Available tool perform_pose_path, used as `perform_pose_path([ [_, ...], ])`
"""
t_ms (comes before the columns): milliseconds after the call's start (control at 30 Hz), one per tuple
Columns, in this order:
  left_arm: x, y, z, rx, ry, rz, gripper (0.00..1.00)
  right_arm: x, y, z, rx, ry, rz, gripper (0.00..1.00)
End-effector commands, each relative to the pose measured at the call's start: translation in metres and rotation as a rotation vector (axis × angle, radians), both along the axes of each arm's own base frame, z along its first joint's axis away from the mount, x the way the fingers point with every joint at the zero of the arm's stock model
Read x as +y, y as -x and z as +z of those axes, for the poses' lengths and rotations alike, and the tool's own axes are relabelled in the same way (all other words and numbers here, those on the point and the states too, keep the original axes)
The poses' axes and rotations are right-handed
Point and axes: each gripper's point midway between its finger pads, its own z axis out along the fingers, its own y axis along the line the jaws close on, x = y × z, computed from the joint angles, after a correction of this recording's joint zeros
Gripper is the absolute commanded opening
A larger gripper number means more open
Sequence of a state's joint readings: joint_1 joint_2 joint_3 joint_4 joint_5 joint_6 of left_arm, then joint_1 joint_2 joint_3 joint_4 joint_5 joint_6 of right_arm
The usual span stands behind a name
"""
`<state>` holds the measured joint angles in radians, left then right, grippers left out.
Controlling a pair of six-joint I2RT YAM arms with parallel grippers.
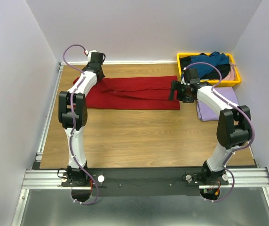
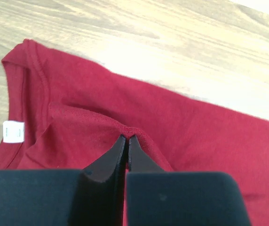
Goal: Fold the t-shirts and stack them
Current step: Fold the tshirt
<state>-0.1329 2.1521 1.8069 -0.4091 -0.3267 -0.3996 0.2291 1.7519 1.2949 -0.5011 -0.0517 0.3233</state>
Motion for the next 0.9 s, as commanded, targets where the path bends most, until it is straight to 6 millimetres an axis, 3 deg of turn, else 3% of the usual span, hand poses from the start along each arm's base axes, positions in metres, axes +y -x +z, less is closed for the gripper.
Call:
perform_pose_path([
  [0, 0.004, -0.013, -0.004, -0.012, -0.008, 0.007, 0.15, 0.009, -0.018, 0.005, -0.027, -0.037, 0.018, 0.94],
  [67, 0.004, -0.014, -0.005, -0.013, -0.005, 0.002, 0.24, 0.012, -0.021, 0.0, -0.019, -0.044, 0.022, 0.93],
  [167, 0.005, -0.012, -0.003, -0.015, -0.004, 0.004, 0.49, 0.019, -0.025, 0.001, -0.019, -0.074, 0.041, 0.89],
  [200, 0.006, -0.011, 0.0, -0.021, -0.001, 0.004, 0.63, 0.022, -0.026, 0.0, -0.017, -0.082, 0.048, 0.89],
  [300, 0.013, -0.004, 0.023, -0.062, 0.012, 0.017, 0.77, 0.031, -0.03, -0.003, -0.015, -0.118, 0.073, 0.85],
  [367, 0.022, 0.005, 0.026, -0.063, 0.025, 0.04, 0.77, 0.038, -0.033, -0.003, -0.02, -0.131, 0.094, 0.83],
  [400, 0.026, 0.01, 0.044, -0.094, 0.034, 0.048, 0.76, 0.041, -0.034, -0.004, -0.018, -0.138, 0.106, 0.82],
  [467, 0.041, 0.025, 0.037, -0.088, 0.066, 0.08, 0.71, 0.055, -0.033, -0.006, -0.015, -0.166, 0.144, 0.8],
  [500, 0.046, 0.033, 0.053, -0.121, 0.08, 0.087, 0.65, 0.06, -0.033, -0.005, -0.018, -0.178, 0.159, 0.78],
  [533, 0.048, 0.045, 0.037, -0.098, 0.102, 0.081, 0.61, 0.065, -0.034, -0.009, -0.016, -0.182, 0.168, 0.77],
  [600, 0.063, 0.06, 0.039, -0.109, 0.12, 0.1, 0.49, 0.073, -0.033, -0.012, -0.013, -0.189, 0.179, 0.73],
  [700, 0.072, 0.089, -0.001, -0.026, 0.146, 0.115, 0.36, 0.086, -0.032, -0.019, 0.005, -0.227, 0.191, 0.63],
  [800, 0.081, 0.101, -0.022, 0.004, 0.18, 0.14, 0.26, 0.094, -0.032, -0.024, 0.008, -0.242, 0.2, 0.56],
  [867, 0.091, 0.111, -0.036, 0.013, 0.192, 0.175, 0.26, 0.101, -0.034, -0.024, -0.002, -0.244, 0.214, 0.54],
])
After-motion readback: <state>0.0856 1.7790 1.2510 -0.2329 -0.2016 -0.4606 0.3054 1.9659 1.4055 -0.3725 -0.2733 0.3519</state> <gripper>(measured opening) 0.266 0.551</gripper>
